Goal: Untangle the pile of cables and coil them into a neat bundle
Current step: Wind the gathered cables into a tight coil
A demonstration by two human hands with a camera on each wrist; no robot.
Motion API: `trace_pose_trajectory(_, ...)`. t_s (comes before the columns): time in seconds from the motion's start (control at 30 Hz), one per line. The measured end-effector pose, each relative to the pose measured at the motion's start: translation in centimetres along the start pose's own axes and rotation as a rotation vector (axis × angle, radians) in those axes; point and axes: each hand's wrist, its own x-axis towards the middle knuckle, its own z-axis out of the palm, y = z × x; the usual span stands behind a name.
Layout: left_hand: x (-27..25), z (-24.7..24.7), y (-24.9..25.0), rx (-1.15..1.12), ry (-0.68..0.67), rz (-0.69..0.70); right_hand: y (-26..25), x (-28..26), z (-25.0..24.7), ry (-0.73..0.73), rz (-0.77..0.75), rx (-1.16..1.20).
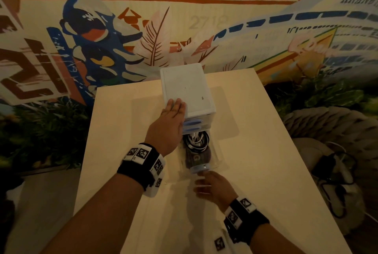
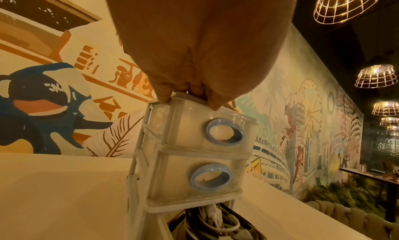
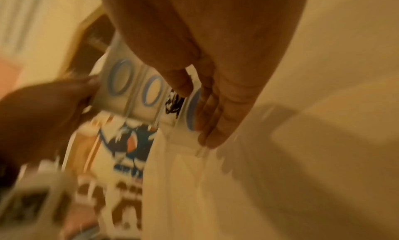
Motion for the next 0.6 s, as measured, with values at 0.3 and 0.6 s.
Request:
trace_pose_trajectory(0.3, 0.0, 0.4, -0.2, 0.007, 0.032, 0.003, 1.2, 1.4, 2.4, 0.118, -0.033, 0.648)
trace_pose_trajectory(0.6, -0.1, 0.8, -0.7, -0.039, 0.063, 0.016, -0.4, 2.0, 3.4, 0.030, -0.036, 0.775)
